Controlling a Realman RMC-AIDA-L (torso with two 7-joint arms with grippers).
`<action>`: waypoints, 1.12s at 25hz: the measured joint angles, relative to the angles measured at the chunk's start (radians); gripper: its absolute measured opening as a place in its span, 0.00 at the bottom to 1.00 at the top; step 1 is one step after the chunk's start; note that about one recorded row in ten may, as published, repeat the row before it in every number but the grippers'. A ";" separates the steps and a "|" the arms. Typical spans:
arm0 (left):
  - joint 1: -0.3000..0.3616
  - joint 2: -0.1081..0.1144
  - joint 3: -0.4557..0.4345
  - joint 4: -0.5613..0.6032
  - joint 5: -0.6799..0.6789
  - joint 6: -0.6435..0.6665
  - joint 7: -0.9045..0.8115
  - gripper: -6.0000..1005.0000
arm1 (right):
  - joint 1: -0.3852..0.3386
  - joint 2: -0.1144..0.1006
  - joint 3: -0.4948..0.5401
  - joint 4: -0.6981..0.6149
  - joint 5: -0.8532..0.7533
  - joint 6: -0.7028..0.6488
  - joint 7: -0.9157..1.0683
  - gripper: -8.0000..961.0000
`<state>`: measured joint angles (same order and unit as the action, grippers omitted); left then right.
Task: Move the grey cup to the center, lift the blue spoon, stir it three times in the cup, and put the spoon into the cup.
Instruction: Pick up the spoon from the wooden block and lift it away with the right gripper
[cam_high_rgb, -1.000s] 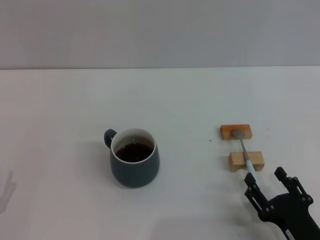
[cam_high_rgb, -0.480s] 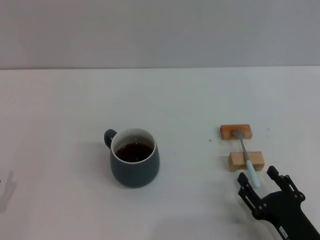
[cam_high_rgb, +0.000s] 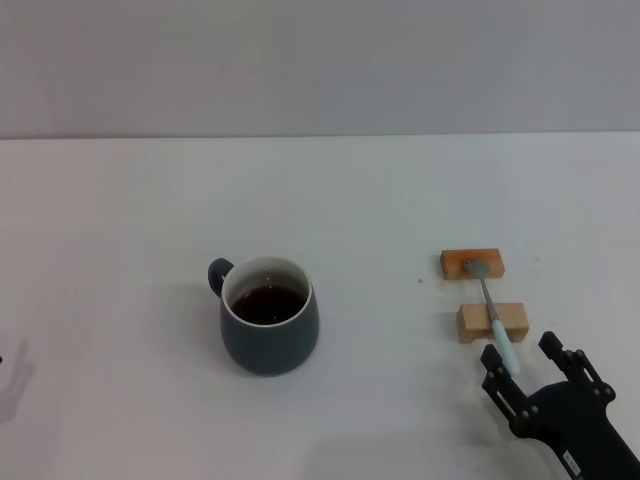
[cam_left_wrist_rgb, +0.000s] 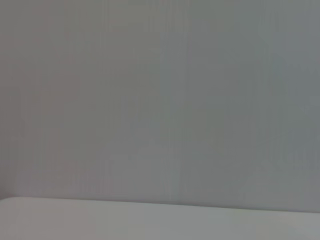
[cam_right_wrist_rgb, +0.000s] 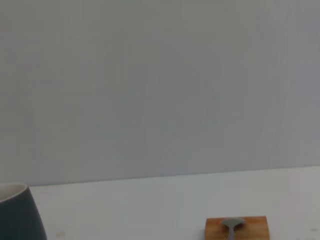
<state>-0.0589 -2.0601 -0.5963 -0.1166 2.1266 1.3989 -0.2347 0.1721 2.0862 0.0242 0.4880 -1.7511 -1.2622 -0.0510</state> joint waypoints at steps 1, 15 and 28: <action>0.000 0.000 -0.001 0.000 0.000 0.000 0.000 0.86 | 0.000 0.000 0.000 0.000 0.000 0.000 0.000 0.80; -0.004 0.000 -0.007 0.000 -0.002 0.000 0.000 0.86 | 0.010 0.002 0.002 0.002 0.012 0.015 0.008 0.79; 0.002 0.000 -0.007 0.000 -0.002 0.005 0.000 0.86 | 0.012 0.004 0.002 0.002 0.012 0.026 0.008 0.78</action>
<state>-0.0574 -2.0602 -0.6029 -0.1166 2.1245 1.4036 -0.2347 0.1843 2.0898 0.0261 0.4904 -1.7392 -1.2367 -0.0428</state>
